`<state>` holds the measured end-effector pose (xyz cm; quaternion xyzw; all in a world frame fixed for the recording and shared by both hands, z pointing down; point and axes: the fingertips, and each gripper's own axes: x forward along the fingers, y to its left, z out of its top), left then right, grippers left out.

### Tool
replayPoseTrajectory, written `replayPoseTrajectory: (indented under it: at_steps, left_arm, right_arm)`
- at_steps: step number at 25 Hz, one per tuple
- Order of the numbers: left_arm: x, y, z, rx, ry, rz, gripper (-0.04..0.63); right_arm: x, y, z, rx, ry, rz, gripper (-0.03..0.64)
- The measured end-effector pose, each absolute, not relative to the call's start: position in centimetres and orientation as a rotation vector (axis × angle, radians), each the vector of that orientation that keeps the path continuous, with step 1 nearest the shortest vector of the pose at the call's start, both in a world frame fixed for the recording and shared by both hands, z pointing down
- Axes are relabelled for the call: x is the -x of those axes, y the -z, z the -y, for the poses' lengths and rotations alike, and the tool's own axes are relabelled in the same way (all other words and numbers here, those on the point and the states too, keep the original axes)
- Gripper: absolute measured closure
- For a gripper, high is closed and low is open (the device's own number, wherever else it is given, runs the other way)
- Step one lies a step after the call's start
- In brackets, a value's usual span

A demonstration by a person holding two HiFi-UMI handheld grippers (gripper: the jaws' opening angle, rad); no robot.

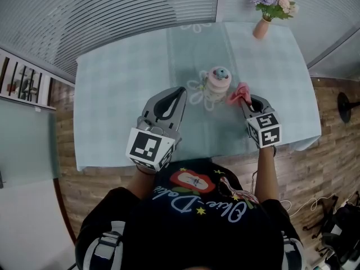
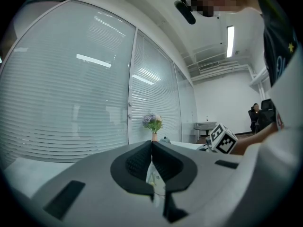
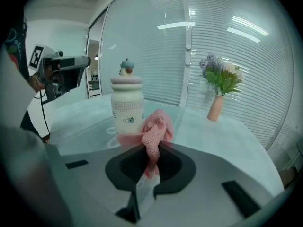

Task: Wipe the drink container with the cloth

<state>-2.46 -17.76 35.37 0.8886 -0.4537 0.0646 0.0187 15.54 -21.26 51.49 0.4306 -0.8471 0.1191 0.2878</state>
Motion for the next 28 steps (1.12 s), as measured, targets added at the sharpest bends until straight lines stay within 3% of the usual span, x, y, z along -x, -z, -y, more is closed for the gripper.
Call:
replayPoseTrajectory:
  at_steps: [14, 28]
  left_arm:
    - [2.4, -34.8, 16.2, -2.771, -0.213, 1.368, 0.591]
    - [4.8, -34.2, 20.7, -2.768, -0.158, 1.291, 0.591]
  right_arm:
    - [-15.7, -40.5, 23.3, -1.294, -0.050, 2.419, 0.589]
    - [-11.8, -42.6, 26.1, -1.248, -0.173, 2.422, 0.589]
